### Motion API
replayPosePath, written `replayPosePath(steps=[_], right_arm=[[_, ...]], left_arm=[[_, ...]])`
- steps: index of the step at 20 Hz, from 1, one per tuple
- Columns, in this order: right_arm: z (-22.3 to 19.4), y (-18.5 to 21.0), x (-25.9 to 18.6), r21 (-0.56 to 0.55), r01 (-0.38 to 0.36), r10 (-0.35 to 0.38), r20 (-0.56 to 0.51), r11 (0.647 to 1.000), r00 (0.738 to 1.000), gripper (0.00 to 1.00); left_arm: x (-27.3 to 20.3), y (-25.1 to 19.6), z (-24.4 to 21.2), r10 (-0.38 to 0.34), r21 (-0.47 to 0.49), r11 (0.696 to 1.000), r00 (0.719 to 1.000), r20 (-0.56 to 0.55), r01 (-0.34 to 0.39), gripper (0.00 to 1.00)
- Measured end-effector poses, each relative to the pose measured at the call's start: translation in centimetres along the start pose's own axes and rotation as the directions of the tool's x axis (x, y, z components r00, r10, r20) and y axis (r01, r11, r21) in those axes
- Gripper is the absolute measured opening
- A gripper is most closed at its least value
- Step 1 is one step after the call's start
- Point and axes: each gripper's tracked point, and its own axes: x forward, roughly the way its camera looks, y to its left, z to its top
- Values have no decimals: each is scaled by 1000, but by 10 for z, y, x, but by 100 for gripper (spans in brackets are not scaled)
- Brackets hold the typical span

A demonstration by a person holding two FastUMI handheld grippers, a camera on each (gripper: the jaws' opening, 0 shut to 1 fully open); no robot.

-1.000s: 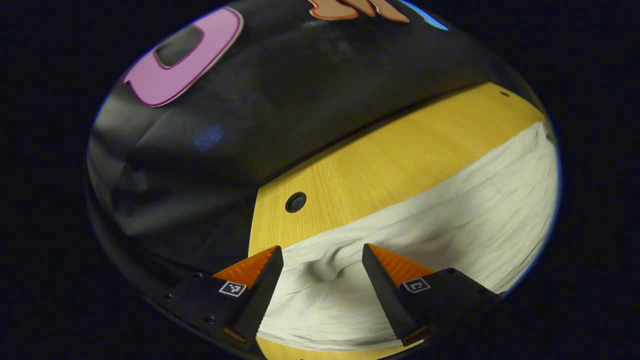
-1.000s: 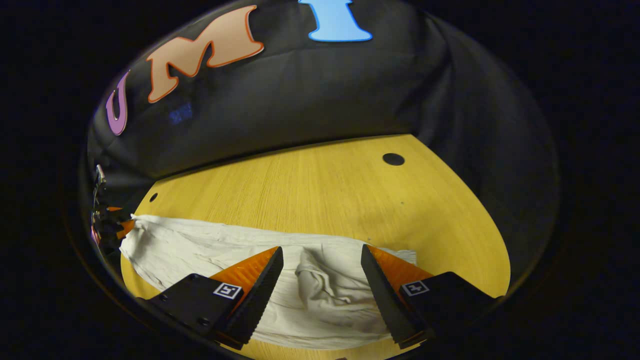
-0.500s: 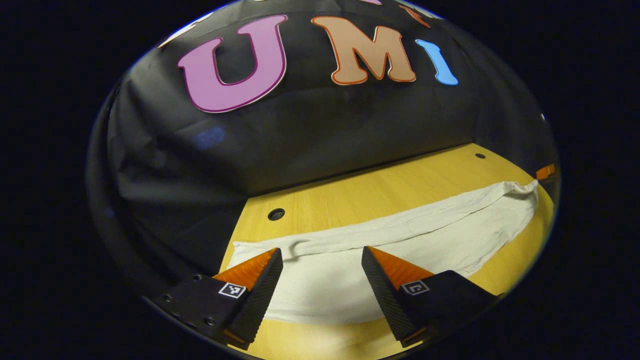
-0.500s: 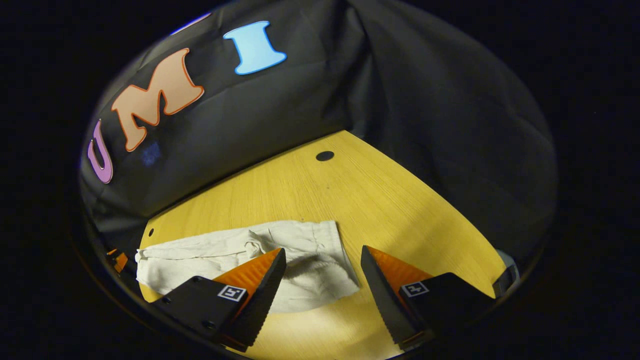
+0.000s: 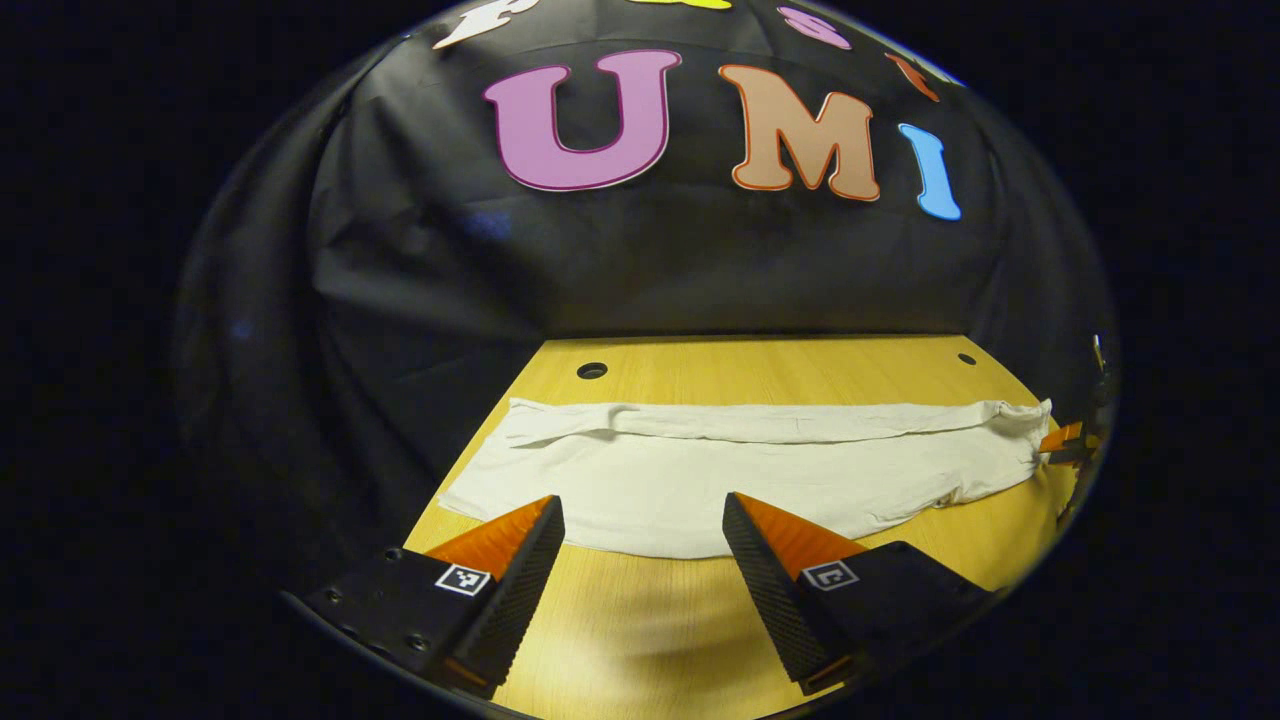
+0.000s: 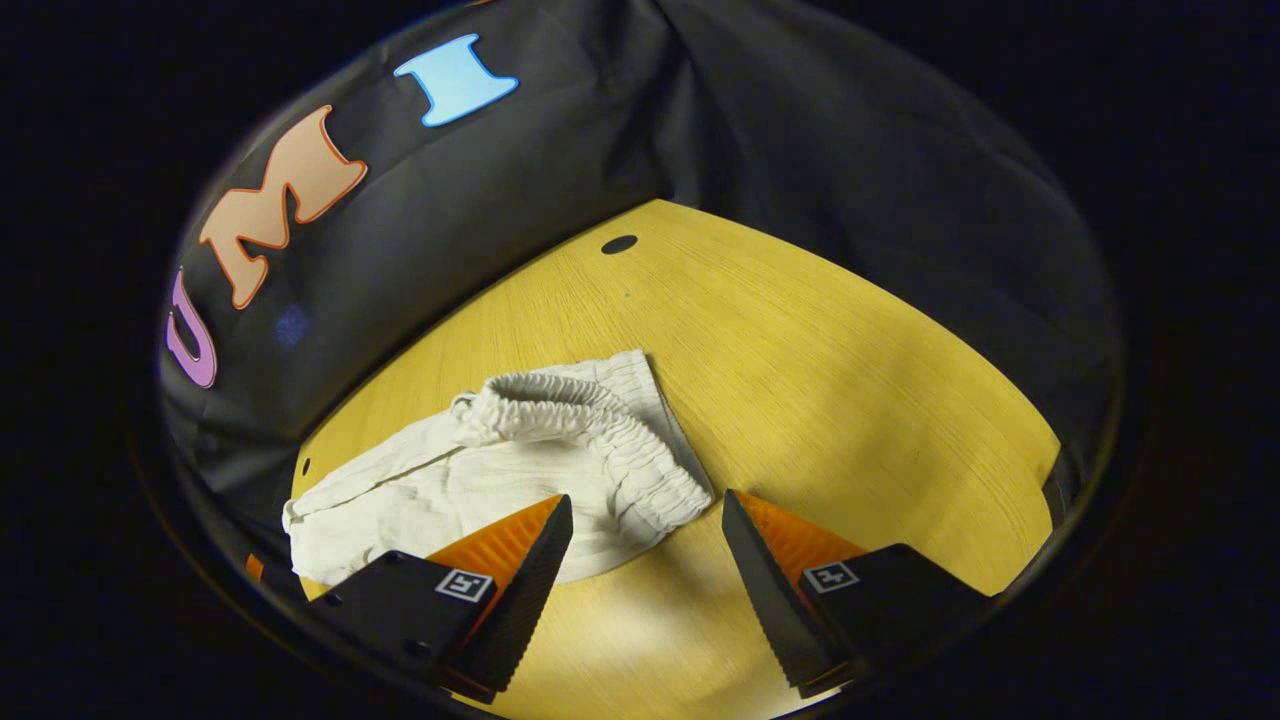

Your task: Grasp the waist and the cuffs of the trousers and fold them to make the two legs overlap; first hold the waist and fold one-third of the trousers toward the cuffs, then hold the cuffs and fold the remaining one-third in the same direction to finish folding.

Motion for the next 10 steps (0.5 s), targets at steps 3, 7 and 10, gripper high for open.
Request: replayPosePath(steps=[3, 7, 10], right_arm=[[-3, -1, 12, 36, -1, 1, -11, 999, 1000, 96], [-2, 2, 24, 59, -9, 9, 7, 998, 1000, 90], [-7, 0, 26, 30, 14, -14, 14, 999, 1000, 88]], left_arm=[[-1, -1, 5, 26, -17, 1000, 1000, 2, -26, 96], [-7, -5, 13, 51, -43, 998, 999, 14, -50, 96], [-16, -6, 8, 57, -68, 996, 998, 19, -55, 96]])
